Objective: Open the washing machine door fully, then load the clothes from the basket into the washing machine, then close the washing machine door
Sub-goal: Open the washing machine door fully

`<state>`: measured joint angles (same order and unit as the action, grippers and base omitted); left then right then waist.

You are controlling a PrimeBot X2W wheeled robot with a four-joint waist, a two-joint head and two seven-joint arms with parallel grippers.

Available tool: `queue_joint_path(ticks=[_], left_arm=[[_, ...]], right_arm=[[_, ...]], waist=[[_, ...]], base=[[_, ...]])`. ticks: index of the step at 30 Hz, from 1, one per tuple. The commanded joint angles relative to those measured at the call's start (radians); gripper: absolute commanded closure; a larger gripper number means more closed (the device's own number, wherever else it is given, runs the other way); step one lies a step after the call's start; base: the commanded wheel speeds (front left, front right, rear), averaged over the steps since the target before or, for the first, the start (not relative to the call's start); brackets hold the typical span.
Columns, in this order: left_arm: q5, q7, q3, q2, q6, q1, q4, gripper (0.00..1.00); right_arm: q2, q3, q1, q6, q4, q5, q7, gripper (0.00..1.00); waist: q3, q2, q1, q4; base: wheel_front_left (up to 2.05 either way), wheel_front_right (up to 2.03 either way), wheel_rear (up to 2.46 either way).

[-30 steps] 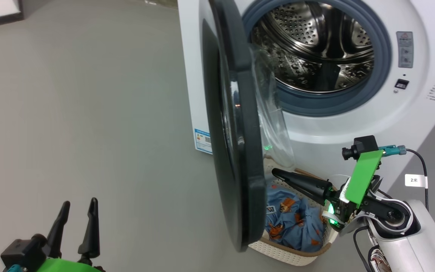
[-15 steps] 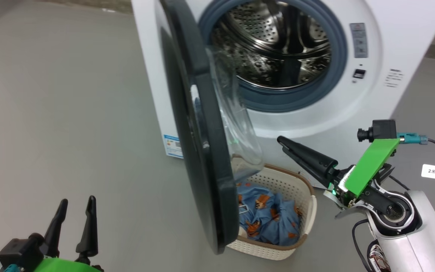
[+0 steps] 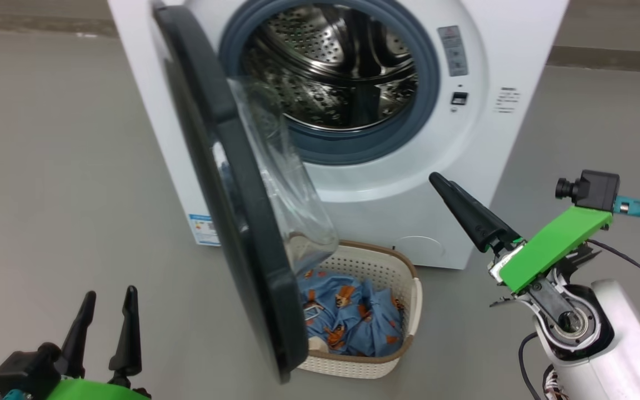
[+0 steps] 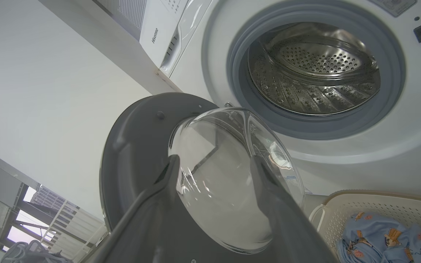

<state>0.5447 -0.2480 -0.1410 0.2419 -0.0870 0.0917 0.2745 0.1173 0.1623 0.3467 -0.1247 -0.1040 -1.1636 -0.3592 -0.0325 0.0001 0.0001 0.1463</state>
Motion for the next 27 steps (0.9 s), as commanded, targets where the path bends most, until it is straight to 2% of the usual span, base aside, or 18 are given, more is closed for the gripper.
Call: queue_joint_path(ticks=[1,9,16,23,27], left_arm=[[0.004,-0.012,0.042,0.021,0.005,0.011,-0.032,0.00],[0.000,-0.013,0.054,0.007,0.002,0.000,-0.033,0.00],[-0.011,-0.014,0.067,0.000,-0.003,-0.003,-0.041,0.00],[-0.019,-0.014,0.074,-0.009,-0.006,-0.006,-0.047,0.00],[-0.029,-0.014,0.078,-0.014,-0.013,-0.007,-0.054,0.00]], right_arm=[[0.010,0.028,0.006,-0.006,0.027,0.025,0.041,0.00],[0.051,0.079,-0.009,-0.006,0.013,0.092,0.247,0.00],[0.101,0.102,-0.034,-0.006,-0.040,0.233,0.411,0.00],[0.135,0.084,-0.087,-0.006,-0.079,0.365,0.522,0.00],[0.134,0.070,-0.114,-0.006,-0.129,0.459,0.568,0.00]], waist=[[-0.001,-0.0001,0.0000,-0.036],[-0.004,-0.0001,0.0000,-0.098],[-0.002,-0.0001,0.0000,-0.137],[-0.001,-0.0001,0.0000,-0.147],[-0.001,-0.0001,0.0000,-0.151]], base=[[0.00,0.00,0.00],[0.00,0.00,0.00],[0.00,0.00,0.00],[0.00,0.00,0.00],[0.00,0.00,0.00]])
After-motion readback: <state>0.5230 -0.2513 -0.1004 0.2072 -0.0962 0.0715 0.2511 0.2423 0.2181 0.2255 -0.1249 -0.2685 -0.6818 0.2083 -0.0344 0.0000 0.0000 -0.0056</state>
